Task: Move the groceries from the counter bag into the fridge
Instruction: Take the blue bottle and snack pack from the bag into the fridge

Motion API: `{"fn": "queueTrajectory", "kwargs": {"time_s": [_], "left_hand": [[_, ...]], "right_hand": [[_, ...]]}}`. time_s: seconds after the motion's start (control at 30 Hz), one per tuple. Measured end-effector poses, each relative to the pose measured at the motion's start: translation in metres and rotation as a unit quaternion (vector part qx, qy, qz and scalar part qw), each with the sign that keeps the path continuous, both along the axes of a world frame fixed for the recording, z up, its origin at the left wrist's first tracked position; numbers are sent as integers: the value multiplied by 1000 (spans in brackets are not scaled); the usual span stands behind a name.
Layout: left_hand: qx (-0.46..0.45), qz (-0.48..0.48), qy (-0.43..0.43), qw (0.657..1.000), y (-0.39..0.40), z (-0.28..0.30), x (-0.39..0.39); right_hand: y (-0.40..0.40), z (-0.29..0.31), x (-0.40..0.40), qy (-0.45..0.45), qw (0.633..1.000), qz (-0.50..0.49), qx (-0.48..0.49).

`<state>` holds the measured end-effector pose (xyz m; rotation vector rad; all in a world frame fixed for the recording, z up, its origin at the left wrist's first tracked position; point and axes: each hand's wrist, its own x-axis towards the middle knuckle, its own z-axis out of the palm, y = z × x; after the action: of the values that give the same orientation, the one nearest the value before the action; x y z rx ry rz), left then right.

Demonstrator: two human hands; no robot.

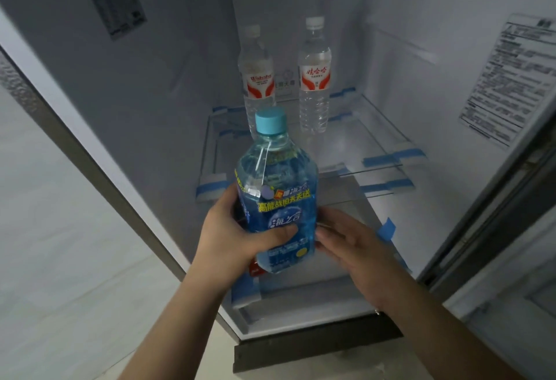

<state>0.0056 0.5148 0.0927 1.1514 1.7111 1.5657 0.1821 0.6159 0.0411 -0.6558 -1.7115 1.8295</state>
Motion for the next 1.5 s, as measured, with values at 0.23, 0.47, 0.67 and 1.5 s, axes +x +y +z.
{"fn": "queueTrajectory", "kwargs": {"time_s": [0.23,0.47,0.67,1.5], "left_hand": [[26,-41,21,999,20,23,12],[40,-56,-5,998,47,38,12],[53,-32,-37,997,74,40,2],[46,94,13,994,135,9,-34]], "right_hand": [[5,20,14,54,996,-52,48],[25,35,10,55,988,-94,107],[50,37,-10,45,983,-110,139],[110,30,-68,-28,947,-159,279]]}}
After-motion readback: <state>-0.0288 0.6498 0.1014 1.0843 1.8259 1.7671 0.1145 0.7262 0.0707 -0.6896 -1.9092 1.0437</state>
